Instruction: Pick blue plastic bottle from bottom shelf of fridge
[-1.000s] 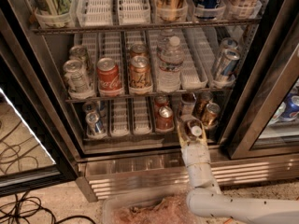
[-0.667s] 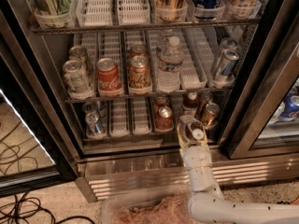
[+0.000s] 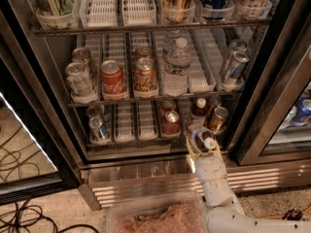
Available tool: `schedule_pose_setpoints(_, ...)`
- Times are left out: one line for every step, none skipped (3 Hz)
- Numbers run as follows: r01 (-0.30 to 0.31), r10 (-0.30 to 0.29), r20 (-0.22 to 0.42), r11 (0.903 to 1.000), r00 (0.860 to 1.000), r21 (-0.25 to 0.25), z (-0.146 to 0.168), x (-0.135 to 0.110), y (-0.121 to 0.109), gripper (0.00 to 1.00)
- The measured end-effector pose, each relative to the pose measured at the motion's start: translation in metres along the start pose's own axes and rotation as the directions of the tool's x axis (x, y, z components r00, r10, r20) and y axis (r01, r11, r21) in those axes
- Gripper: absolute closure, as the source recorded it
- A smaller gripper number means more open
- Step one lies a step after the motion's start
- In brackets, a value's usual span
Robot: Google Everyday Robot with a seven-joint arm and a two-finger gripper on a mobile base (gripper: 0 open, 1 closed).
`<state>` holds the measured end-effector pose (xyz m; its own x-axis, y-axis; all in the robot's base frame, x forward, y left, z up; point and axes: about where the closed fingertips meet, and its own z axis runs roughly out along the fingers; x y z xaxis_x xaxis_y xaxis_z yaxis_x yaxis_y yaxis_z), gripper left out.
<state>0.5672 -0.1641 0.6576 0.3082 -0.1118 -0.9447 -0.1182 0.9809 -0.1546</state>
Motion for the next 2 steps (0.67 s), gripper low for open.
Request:
schedule_pose_setpoints(0.000,-0.001,-0.044,0.9993,0.999,-0.037,-0.0097,0.0043,0.0018,1.00)
schedule_pose_setpoints(0.001,-0.006,-0.081,0.9980,0.997,-0.063,-0.0180,0.0086,0.0014,1.00)
